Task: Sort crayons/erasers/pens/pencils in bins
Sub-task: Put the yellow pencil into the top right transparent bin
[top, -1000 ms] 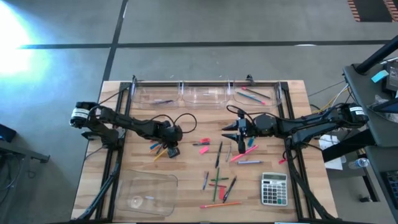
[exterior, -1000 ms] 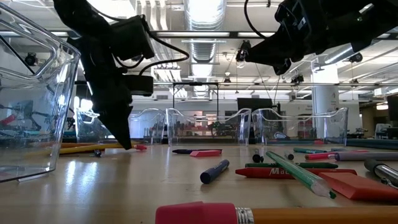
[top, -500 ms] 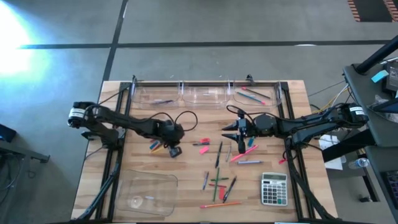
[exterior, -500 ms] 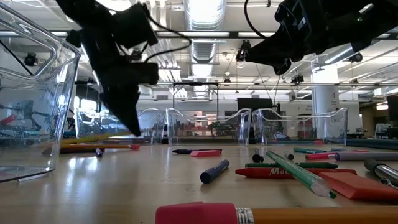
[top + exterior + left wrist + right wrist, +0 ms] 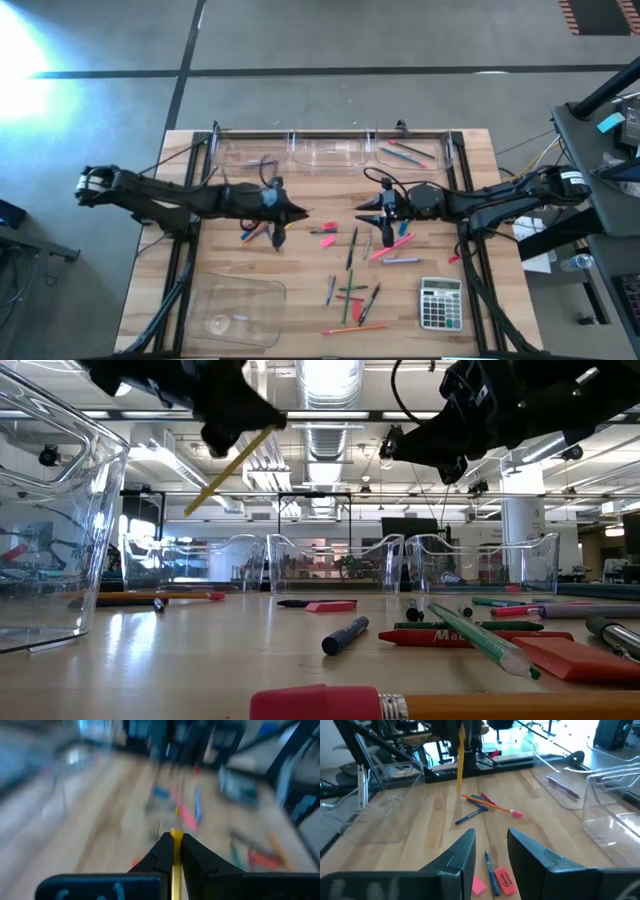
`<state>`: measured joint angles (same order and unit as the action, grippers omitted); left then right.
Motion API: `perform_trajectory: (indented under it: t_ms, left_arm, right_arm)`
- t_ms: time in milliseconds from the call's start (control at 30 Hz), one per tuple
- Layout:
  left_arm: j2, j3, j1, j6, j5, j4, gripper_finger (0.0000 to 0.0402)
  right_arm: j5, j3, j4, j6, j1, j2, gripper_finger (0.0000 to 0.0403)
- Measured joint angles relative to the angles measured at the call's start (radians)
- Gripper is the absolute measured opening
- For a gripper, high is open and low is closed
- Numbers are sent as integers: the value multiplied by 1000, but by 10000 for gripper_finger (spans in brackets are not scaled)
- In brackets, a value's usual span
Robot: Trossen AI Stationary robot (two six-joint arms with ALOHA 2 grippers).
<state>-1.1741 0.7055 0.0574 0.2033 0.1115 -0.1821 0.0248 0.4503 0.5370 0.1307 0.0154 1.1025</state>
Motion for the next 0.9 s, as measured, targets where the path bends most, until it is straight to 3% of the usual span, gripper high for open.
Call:
perform_trajectory:
  t_ms: [200,433,667,900]
  left_arm:
    - [-21,-68,1,-10,-6,-307,5]
    - [-117,-62,0,-32,-9,-490,5]
    - [-199,-35,0,-61,-9,-626,5]
    - [-226,-32,-1,-63,-5,-677,5]
  right_arm:
    - [-11,-1,151,2,6,94,130]
    - [-29,6,393,12,6,234,202]
    - [-36,122,419,17,6,358,254]
    - [-81,232,418,-11,6,460,259]
